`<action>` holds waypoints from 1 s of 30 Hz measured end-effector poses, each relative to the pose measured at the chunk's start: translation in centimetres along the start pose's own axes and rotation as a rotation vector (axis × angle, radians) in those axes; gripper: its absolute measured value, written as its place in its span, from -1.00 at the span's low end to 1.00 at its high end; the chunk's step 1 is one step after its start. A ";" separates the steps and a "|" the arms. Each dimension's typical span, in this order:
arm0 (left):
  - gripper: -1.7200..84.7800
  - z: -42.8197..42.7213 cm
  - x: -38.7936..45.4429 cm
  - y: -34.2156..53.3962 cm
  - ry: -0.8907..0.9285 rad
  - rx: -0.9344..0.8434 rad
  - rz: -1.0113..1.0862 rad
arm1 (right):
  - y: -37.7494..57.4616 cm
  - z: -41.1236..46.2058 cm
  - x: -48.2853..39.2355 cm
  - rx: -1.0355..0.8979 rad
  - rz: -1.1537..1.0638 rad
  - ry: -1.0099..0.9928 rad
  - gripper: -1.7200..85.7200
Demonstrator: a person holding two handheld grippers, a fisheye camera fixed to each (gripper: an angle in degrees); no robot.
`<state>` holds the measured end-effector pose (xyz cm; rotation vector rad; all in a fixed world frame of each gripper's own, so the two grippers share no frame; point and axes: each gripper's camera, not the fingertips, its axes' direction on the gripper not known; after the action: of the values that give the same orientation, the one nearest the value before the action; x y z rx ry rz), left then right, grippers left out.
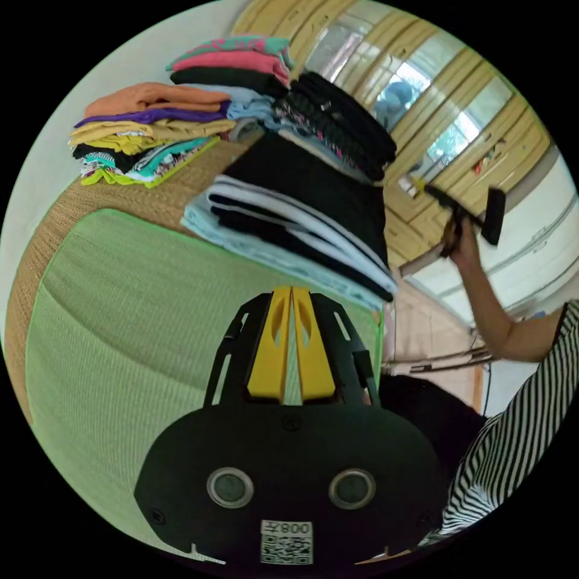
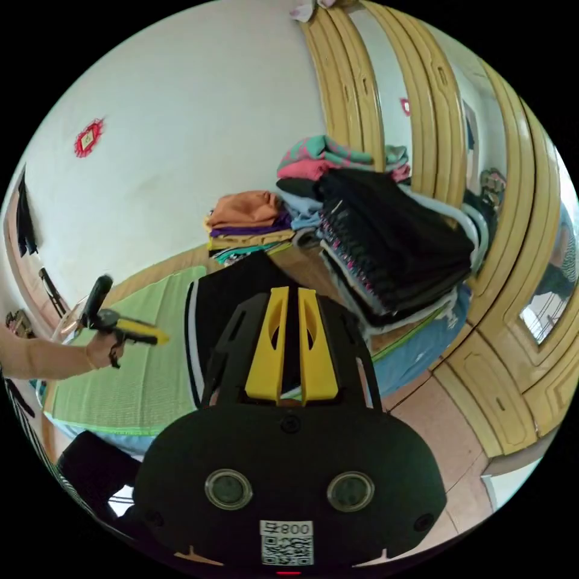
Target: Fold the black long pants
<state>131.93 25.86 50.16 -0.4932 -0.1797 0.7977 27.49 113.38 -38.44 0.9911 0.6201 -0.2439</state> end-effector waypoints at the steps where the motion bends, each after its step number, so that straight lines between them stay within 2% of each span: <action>1: -0.95 0.9 0.7 0.7 -0.041 -0.048 0.028 | -1.8 0.3 1.2 0.017 -0.007 0.031 -0.84; 6: -0.96 4.5 2.5 2.8 -0.139 -0.147 0.065 | -8.3 2.6 5.7 0.043 -0.015 0.115 -0.77; 10: -0.96 6.2 2.8 4.4 -0.172 -0.116 0.059 | -13.3 6.0 9.4 0.029 -0.020 0.185 -0.72; 14: -0.96 7.6 1.9 6.3 -0.129 -0.081 -0.002 | -17.9 9.5 12.7 0.002 -0.021 0.197 -0.71; 19: -0.96 10.2 1.3 9.1 -0.145 -0.078 -0.006 | -24.5 15.2 17.6 -0.089 -0.023 0.285 -0.72; 24: -0.95 12.8 0.5 12.4 -0.171 -0.058 0.004 | -27.7 20.2 22.4 -0.207 0.022 0.303 -0.78; 30: -0.95 16.1 -1.9 17.3 -0.128 -0.033 -0.023 | -29.9 21.6 29.1 -0.153 0.100 0.231 -0.83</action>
<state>114.11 40.50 55.81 -0.4704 -0.3171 0.8049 45.17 81.55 -68.15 0.9058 0.7851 0.0071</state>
